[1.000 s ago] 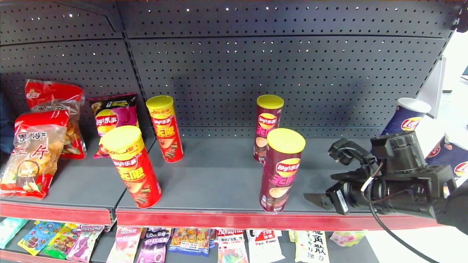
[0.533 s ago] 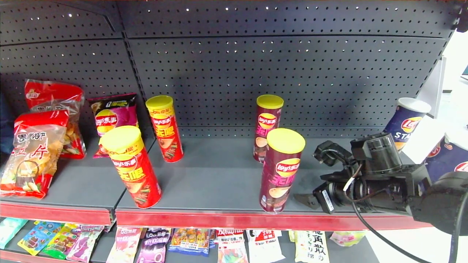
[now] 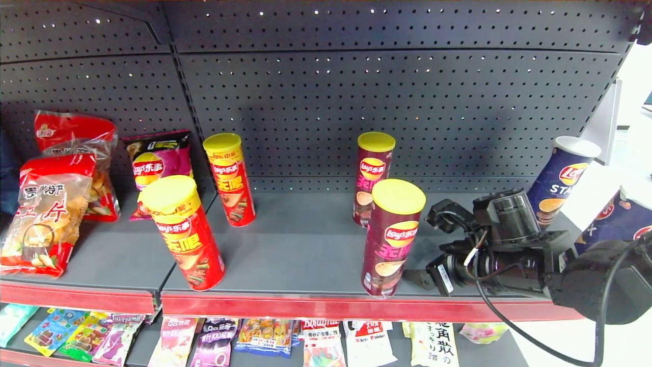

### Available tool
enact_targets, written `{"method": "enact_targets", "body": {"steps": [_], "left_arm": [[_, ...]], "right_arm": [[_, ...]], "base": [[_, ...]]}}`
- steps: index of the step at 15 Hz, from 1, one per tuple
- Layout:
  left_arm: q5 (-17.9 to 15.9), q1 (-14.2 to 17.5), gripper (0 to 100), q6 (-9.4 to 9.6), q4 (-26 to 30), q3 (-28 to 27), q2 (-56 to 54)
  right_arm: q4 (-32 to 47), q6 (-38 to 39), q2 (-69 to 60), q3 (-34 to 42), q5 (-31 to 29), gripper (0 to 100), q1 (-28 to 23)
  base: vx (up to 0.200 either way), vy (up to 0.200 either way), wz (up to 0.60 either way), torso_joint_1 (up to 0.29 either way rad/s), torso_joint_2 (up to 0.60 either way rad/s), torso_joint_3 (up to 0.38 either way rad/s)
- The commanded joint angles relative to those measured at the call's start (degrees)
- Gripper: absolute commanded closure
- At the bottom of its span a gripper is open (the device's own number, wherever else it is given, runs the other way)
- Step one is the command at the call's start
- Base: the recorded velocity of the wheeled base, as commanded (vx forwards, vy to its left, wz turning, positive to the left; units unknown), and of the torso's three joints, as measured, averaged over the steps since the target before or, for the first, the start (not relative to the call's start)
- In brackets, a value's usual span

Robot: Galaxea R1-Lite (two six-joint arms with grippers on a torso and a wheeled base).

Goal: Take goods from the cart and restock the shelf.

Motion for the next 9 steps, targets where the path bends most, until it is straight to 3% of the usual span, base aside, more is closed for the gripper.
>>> {"method": "enact_targets", "body": {"steps": [1,9], "left_arm": [[0.04,0.02,0,-0.07,-0.04,0.00,0.13],[0.13,0.02,0,-0.33,-0.04,0.00,0.13]], "right_arm": [[0.03,-0.01,0.53,-0.11,0.01,0,0.29],[0.03,0.08,2.82,-1.87,-0.08,0,1.52]], "base": [[0.000,0.000,0.00,0.000,0.00,0.000],[0.000,0.000,0.00,0.000,0.00,0.000]]}}
